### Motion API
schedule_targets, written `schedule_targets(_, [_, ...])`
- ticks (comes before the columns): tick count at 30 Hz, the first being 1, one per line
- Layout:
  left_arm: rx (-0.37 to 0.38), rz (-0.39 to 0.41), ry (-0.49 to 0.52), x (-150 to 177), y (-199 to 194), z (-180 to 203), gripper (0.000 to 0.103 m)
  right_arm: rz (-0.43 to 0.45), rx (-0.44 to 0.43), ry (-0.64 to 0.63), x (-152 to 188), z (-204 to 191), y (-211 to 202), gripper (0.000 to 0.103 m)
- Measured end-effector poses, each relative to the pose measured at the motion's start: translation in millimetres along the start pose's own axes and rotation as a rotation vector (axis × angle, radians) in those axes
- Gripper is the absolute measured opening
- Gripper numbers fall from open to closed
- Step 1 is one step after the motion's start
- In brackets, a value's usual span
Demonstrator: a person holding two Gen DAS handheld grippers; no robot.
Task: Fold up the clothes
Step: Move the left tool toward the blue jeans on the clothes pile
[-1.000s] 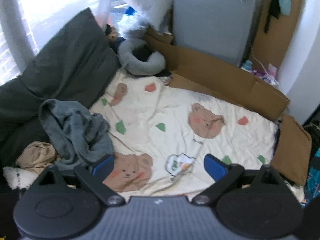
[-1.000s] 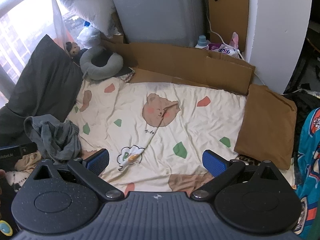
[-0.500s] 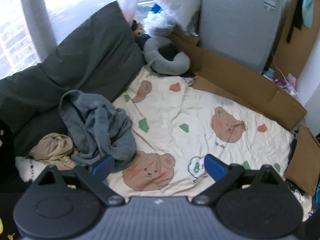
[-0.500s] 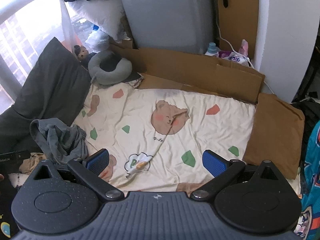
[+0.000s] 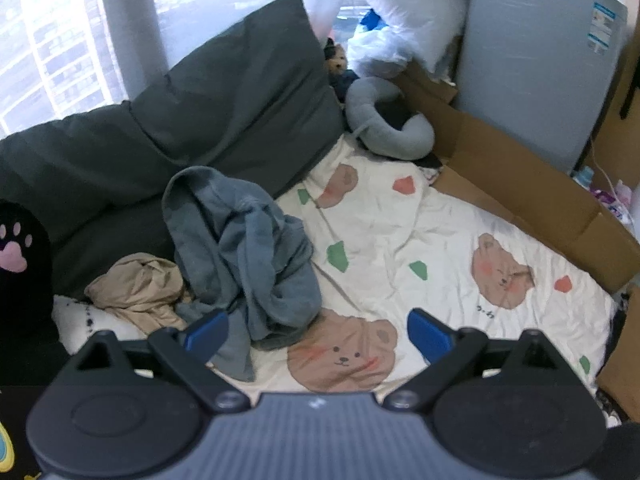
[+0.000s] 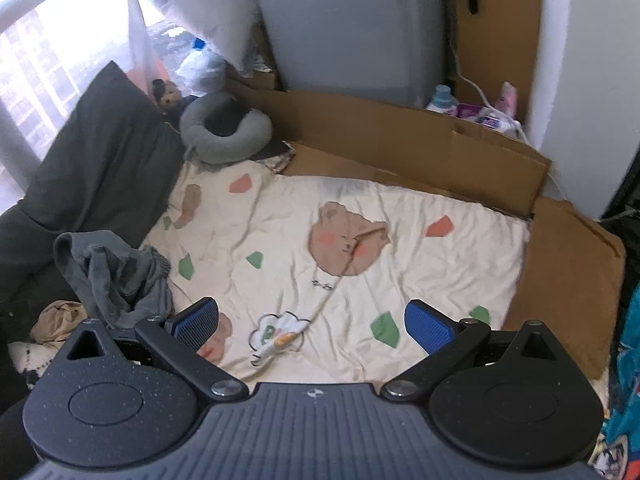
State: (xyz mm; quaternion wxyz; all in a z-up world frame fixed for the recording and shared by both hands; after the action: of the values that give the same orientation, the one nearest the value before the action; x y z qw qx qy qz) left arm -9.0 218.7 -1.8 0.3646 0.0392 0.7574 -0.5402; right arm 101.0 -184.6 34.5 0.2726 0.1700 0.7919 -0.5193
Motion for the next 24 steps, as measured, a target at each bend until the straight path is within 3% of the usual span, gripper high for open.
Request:
schedule_targets(10, [-0.036,-0.023,-0.074,9.0,46.6,-30.3,0.092,0.024,-0.007,-0.051,-13.0,3.5,39.6,0.102])
schedule_targets(24, [-0.091,-0.054,-0.077,32.6,114.7,-49.3,0.092,-0.020,-0.056,-0.071,-30.8,17.3,105.7,0.102])
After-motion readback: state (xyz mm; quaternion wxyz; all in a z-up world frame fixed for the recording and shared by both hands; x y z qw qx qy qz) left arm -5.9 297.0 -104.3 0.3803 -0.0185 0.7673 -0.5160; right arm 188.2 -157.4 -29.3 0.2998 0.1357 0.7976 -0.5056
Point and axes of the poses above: each gripper's, at about its wrist camera, not at the fingertips, and y roughly the way its jaws point, z to its right, x to its underside, the point moved 3 cm from there along y, roughly the way its jaws point, and after that the axes turned 9 degrees about -x, right-handed, at the moved point
